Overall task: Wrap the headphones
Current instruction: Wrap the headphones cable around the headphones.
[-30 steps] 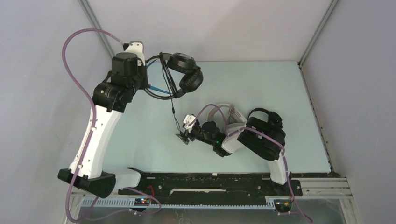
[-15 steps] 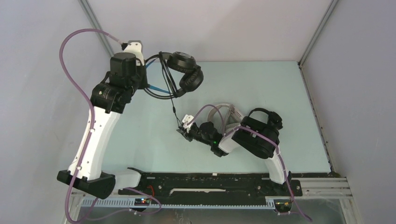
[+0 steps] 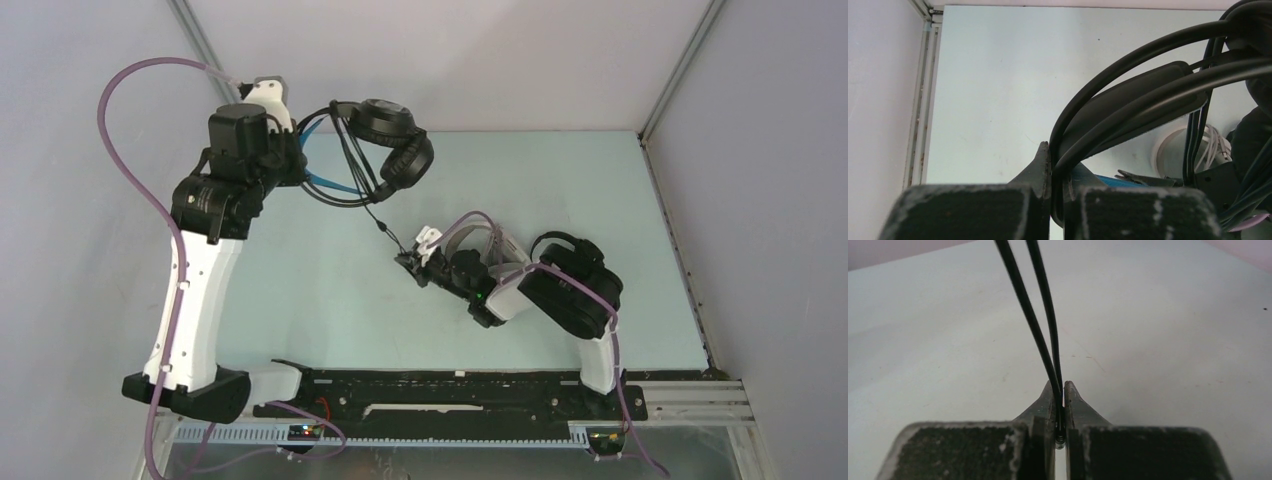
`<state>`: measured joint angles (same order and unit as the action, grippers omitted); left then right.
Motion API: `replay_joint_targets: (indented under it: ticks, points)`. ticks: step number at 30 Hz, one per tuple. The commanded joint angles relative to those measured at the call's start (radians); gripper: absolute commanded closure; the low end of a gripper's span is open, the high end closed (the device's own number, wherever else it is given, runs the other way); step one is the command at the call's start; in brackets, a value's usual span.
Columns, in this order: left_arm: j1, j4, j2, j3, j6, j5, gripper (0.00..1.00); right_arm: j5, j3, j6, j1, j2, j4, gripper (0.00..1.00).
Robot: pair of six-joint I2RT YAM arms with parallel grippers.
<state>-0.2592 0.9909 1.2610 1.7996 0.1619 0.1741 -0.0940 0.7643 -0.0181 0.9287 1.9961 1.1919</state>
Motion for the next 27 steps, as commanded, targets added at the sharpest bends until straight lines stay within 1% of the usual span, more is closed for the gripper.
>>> replay_joint_targets:
  ticks: [1,10,14,17,22,25,27]
  points:
    - [0.027,-0.103,-0.026,0.087,0.076,-0.106,1.00,-0.012,-0.031,0.063,-0.055,-0.062,0.012,1.00]
    - [0.075,-0.096,-0.035,0.100,0.041,-0.166,1.00,-0.036,-0.033,0.137,-0.145,-0.139,-0.074,1.00]
    - [0.078,-0.094,-0.031,0.099,0.007,-0.220,1.00,-0.033,-0.033,0.178,-0.178,-0.155,-0.101,1.00]
    - [0.078,-0.093,-0.029,0.092,-0.012,-0.220,1.00,-0.021,-0.033,0.190,-0.195,-0.169,-0.124,1.00]
    - [0.081,-0.108,-0.029,0.075,-0.004,-0.234,1.00,-0.027,-0.033,0.222,-0.214,-0.180,-0.126,1.00]
    - [0.081,-0.144,-0.045,0.040,-0.022,-0.294,1.00,-0.042,-0.029,0.224,-0.216,-0.184,-0.140,1.00]
    - [0.081,-0.192,-0.062,-0.010,-0.059,-0.384,1.00,-0.079,-0.024,0.224,-0.224,-0.192,-0.156,1.00]
